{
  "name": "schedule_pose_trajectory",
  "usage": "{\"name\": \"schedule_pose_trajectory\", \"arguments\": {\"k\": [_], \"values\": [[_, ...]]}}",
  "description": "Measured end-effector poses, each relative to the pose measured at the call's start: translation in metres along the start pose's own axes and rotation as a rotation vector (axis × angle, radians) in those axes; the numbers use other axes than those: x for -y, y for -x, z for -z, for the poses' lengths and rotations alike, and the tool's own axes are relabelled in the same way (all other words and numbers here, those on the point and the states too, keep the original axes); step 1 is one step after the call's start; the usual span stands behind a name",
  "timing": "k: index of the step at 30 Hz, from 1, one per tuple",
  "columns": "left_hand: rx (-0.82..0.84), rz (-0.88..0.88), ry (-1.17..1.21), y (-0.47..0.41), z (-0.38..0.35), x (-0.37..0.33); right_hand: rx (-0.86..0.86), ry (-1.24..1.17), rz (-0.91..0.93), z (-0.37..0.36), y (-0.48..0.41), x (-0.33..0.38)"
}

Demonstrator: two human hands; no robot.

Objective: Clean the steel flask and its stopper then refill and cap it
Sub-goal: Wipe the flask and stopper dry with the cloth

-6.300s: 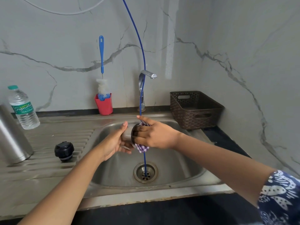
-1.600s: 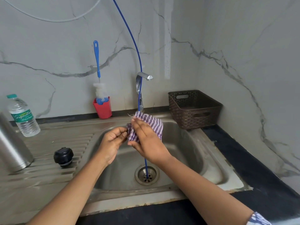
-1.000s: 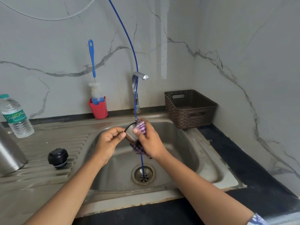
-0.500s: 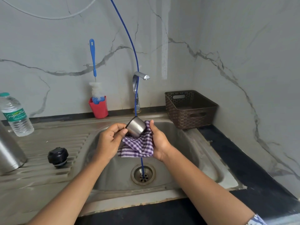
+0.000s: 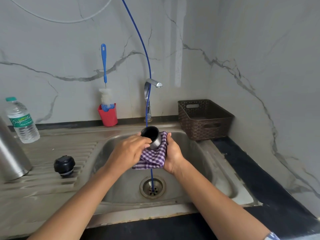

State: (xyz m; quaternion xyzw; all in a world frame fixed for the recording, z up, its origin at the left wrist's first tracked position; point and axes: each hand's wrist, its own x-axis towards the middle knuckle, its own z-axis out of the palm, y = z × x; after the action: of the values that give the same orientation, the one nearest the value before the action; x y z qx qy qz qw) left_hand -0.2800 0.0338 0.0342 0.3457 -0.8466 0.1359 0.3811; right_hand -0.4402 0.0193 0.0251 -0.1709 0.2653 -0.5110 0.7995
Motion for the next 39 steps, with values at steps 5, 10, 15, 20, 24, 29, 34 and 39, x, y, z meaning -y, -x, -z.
{"name": "schedule_pose_trajectory", "arguments": {"k": [5, 10, 15, 20, 24, 29, 34, 39], "values": [[0.021, 0.087, 0.054, 0.001, 0.002, 0.008, -0.027, 0.02, 0.013, -0.001, 0.001, -0.002], [0.031, 0.023, 0.141, 0.004, -0.003, -0.008, -0.094, 0.076, 0.052, 0.002, 0.0, 0.0], [0.072, 0.003, -0.001, 0.004, -0.002, 0.005, -0.188, 0.112, 0.107, 0.001, -0.001, -0.004], [0.059, 0.074, -0.145, 0.012, 0.019, 0.019, -0.231, 0.137, 0.128, -0.004, -0.001, -0.005], [-0.039, 0.324, -0.123, 0.018, 0.065, 0.049, -0.179, 0.106, 0.106, -0.016, -0.001, -0.002], [-0.075, 0.597, -0.133, 0.033, 0.137, 0.097, -0.113, 0.044, 0.071, -0.045, -0.009, -0.017], [-0.362, 1.114, 0.649, 0.049, 0.167, 0.106, -0.027, 0.154, -0.007, -0.072, -0.023, -0.045], [-0.509, 1.353, 1.243, 0.059, 0.163, 0.079, 0.044, 0.639, 0.077, -0.1, -0.031, -0.067]]}}
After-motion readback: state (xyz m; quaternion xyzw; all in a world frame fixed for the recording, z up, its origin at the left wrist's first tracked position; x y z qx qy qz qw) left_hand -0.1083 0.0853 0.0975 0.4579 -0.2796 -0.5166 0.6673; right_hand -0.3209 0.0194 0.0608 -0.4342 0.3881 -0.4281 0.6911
